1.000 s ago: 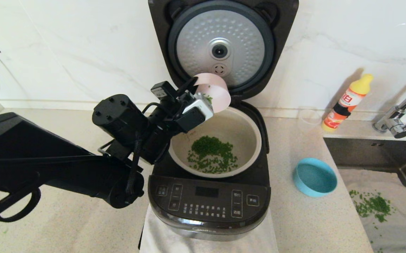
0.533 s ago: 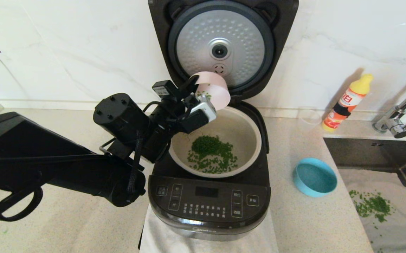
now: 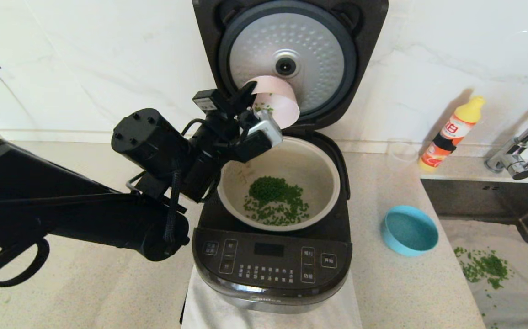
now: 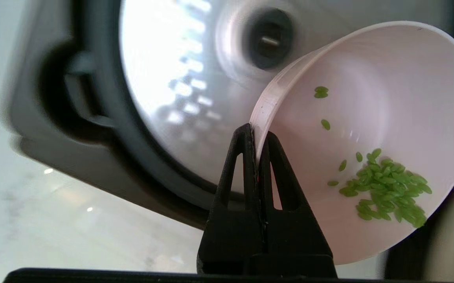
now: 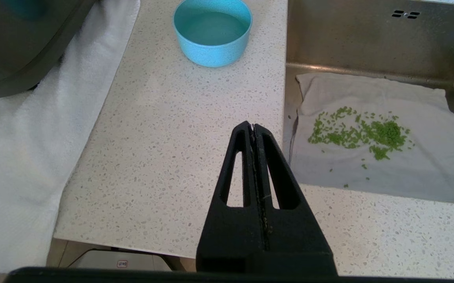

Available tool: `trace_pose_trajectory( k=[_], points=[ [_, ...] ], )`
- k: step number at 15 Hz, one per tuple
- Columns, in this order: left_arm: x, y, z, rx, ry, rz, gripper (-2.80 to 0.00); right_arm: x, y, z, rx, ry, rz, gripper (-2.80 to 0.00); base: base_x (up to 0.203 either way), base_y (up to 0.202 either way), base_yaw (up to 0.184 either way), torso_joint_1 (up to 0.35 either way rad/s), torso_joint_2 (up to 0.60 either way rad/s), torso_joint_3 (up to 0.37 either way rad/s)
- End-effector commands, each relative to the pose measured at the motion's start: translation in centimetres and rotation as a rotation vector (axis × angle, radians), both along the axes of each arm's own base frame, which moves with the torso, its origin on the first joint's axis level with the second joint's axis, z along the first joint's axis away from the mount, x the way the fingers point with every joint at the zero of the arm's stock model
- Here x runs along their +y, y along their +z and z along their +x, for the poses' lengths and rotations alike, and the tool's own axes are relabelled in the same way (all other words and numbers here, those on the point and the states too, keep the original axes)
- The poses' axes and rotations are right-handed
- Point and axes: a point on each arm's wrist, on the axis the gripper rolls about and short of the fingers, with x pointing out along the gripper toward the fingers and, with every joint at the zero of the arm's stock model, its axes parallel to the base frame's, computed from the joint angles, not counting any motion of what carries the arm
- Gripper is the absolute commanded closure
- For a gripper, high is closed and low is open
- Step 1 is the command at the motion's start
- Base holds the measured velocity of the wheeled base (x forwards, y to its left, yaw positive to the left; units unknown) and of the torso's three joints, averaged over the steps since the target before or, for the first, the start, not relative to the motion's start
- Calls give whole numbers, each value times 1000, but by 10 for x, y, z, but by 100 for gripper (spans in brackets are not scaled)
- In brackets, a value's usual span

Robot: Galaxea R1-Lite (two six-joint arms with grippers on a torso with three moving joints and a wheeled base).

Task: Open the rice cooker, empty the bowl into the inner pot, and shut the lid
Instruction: Pour the chopped green onions from the bowl into the rice cooker

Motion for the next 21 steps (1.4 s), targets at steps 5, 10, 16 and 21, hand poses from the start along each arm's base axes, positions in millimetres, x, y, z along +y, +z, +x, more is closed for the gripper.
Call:
trace_pose_trajectory(
  k=[5,10,16,21],
  points=[
    [2,15,-5,-44,0,-28,0,0,0,0,1,1,0,0,0,0,0,0,0,0],
    [1,4,-14,-3,-24,3,0,0,0,0,1,1,0,0,0,0,0,0,0,0],
    [-3,-20,-22,74,-22,63,0,0,0,0,1,1,0,0,0,0,0,0,0,0],
    [-5,-24,-15,10,85,166,0,0,0,0,1,1,0,0,0,0,0,0,0,0]
  ],
)
